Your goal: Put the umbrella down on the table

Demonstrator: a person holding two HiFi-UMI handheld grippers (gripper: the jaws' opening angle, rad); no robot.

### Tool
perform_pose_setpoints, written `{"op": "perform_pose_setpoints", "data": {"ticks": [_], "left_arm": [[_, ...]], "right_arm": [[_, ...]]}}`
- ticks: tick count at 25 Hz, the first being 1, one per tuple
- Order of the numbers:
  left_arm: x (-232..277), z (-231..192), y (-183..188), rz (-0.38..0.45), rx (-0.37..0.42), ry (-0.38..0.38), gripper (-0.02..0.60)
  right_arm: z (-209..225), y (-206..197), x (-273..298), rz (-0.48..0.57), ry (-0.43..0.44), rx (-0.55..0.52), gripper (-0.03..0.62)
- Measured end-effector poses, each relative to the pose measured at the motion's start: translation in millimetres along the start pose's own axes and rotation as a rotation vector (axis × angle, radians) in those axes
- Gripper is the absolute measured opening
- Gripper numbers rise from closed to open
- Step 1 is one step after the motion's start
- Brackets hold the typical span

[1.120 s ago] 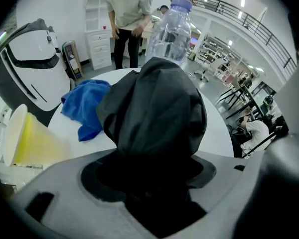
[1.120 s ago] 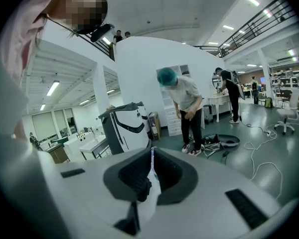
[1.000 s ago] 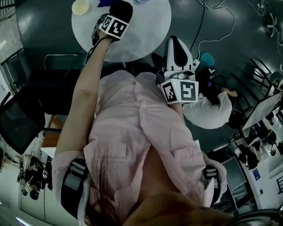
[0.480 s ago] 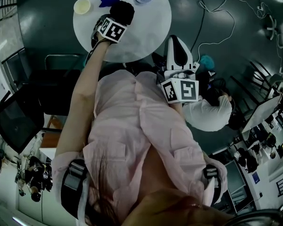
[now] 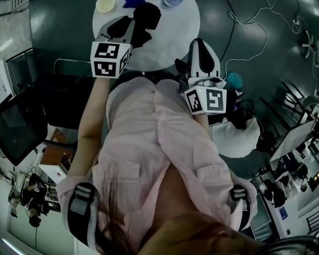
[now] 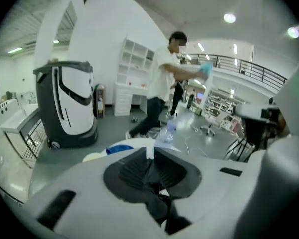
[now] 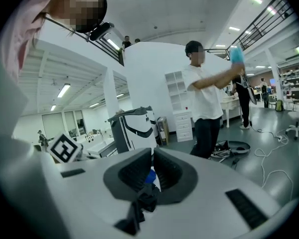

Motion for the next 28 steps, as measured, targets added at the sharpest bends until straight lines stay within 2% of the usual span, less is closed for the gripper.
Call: {"op": "perform_pose_setpoints", "data": {"ticks": [2, 5, 10, 14, 17, 21, 24, 28], "left_arm": [[-36, -3, 30, 0.123, -0.006, 0.060, 0.032], [-84, -1, 60, 0.261, -0.021, 0.107, 0.020], [-146, 7, 70, 0.381, -0.022, 0.182, 0.018], [-178, 14, 62, 0.421, -0.006, 0.225, 0.020], [-183, 17, 51, 0.413, -0.013, 0.236, 0.018], [-178, 27, 41, 0.396, -0.048, 0.210, 0.020], [-174, 36, 47, 0.409, -0.064, 0.174, 0.020], [-174, 37, 43, 0.401, -0.037, 0.162, 0.020]], "right_arm": [[-4, 1, 2, 0.005, 0.017, -0.007, 0.034], [-12, 3, 4, 0.012, 0.044, -0.017, 0.034], [-21, 4, 3, 0.027, 0.075, -0.029, 0.034], [-26, 7, -2, 0.037, 0.089, -0.036, 0.034], [-30, 8, -3, 0.042, 0.099, -0.039, 0.034], [-33, 5, -5, 0.043, 0.108, -0.046, 0.034], [-34, 3, -7, 0.042, 0.107, -0.049, 0.034], [-35, 3, -13, 0.044, 0.102, -0.052, 0.034]]}}
Point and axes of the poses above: the fingertips, and each gripper's own axes: x forward along the fingers, z to its right, y out of its top, the point moved 4 cm from there along -x, backward along the fingers, and after that the axes turned 13 degrees about x, right-handed, at the moved point
